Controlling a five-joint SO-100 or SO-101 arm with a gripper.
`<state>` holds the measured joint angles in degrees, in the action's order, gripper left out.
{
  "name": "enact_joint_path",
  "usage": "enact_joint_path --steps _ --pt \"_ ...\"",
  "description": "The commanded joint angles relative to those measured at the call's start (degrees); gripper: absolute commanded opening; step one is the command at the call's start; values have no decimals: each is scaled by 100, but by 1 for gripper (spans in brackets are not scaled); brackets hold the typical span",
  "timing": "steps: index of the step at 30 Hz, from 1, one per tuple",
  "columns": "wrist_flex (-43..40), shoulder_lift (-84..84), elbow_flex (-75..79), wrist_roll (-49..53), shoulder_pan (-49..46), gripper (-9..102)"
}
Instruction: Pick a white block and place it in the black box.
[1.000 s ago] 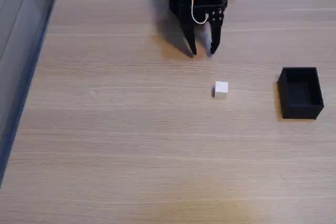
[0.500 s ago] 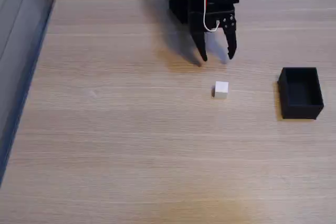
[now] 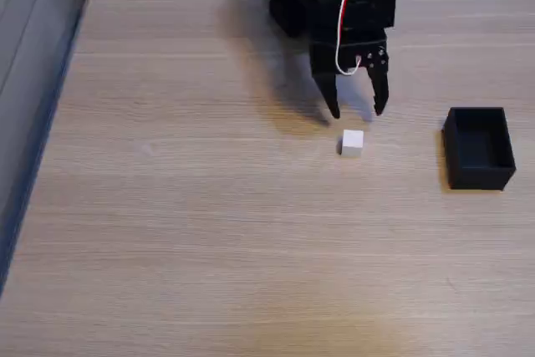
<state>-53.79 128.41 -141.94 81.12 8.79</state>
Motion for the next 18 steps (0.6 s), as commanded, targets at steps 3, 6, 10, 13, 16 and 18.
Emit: enact_joint_path --steps 3,6,10,13,16,18 --pt "158 -404 396 -44 0 26" --pt "255 -598 475 -53 0 26" --pt "396 -923 571 -88 -9 26" --pt "431 -1187 738 -141 -26 26" --pt "466 -1424 896 -185 -53 26" --pt "483 -1547 993 -185 -79 26"
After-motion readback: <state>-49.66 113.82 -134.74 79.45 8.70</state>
